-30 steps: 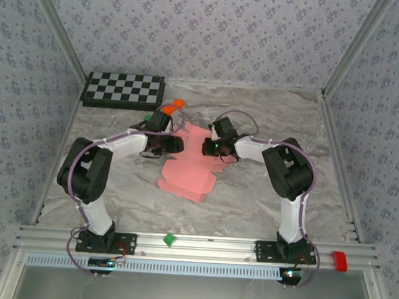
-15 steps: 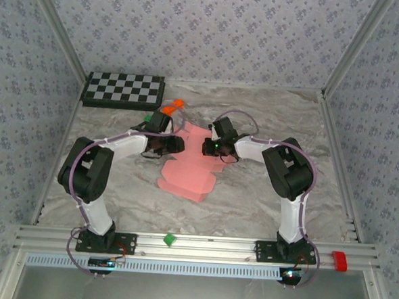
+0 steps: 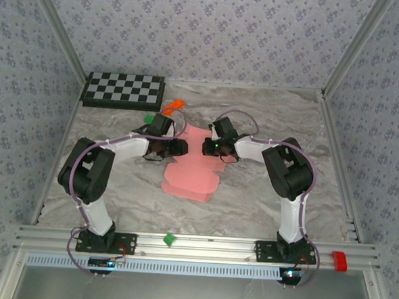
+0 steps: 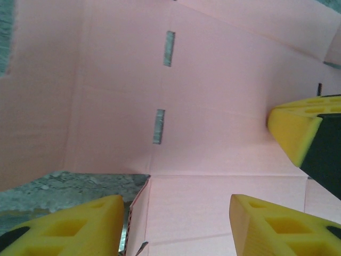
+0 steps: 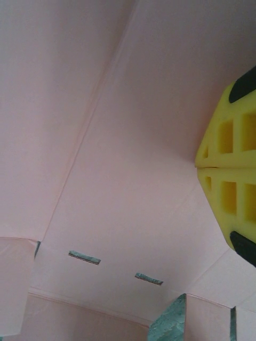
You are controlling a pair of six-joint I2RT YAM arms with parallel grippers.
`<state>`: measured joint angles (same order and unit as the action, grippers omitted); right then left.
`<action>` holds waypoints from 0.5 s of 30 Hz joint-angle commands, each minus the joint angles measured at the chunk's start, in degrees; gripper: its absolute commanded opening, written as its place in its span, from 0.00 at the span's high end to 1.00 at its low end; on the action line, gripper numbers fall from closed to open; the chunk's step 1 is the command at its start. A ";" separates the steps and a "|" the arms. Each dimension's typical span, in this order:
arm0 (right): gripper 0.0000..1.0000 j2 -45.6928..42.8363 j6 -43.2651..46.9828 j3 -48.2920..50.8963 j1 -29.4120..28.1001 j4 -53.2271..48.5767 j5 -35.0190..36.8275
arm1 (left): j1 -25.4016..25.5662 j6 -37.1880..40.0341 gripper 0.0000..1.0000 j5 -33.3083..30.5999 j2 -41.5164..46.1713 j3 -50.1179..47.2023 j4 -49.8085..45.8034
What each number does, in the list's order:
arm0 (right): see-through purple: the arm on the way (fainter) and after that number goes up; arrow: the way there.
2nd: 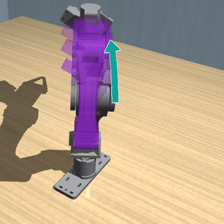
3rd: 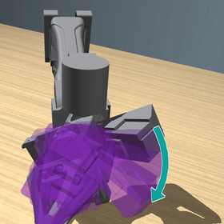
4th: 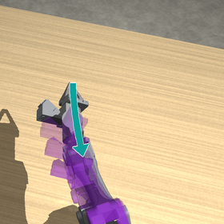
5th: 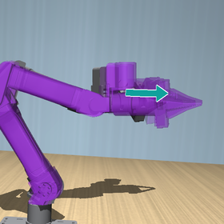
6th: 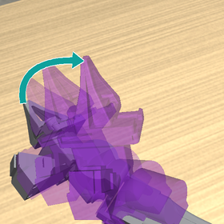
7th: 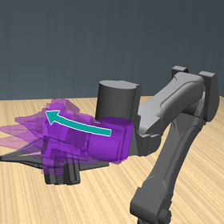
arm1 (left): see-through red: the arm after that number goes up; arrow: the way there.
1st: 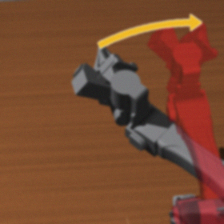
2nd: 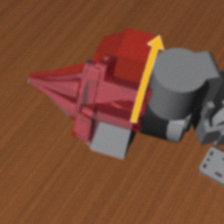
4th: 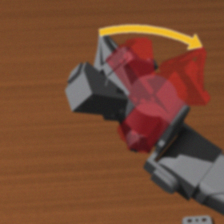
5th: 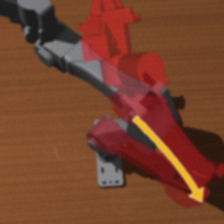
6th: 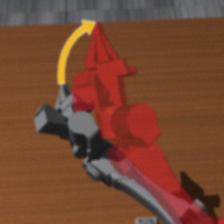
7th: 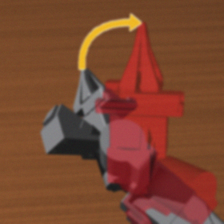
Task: Fold the paper box
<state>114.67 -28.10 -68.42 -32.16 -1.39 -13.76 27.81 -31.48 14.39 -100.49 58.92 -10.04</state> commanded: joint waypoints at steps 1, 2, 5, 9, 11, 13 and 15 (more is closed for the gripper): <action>0.99 3.28 -1.03 0.84 -0.30 -4.83 1.94 | 1.36 1.34 0.45 1.43 1.57 0.72 0.12; 0.99 3.32 -1.00 0.86 -0.35 -4.85 1.89 | 1.67 1.51 0.45 1.34 1.40 1.02 -0.02; 0.99 3.47 -1.25 0.75 -0.33 -4.85 1.98 | 2.26 1.67 0.45 1.08 0.76 1.55 -0.56; 0.99 3.44 -1.49 0.75 -0.38 -5.11 2.29 | 3.37 1.95 0.43 0.64 -0.10 2.14 -0.75; 0.99 3.54 -1.52 0.79 -0.38 -5.19 2.42 | 3.76 1.95 0.42 0.50 -0.69 2.42 -0.93; 0.99 3.56 -1.77 0.75 -0.38 -5.20 2.42 | 4.07 1.95 0.42 0.24 -1.35 2.86 -1.38; 0.99 3.54 -1.81 0.80 -0.36 -5.13 2.49 | 4.29 2.04 0.42 -0.21 -1.64 2.96 -1.71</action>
<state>114.78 -29.17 -68.47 -32.16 -1.26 -13.74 31.55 -30.48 14.31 -101.12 59.99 -10.48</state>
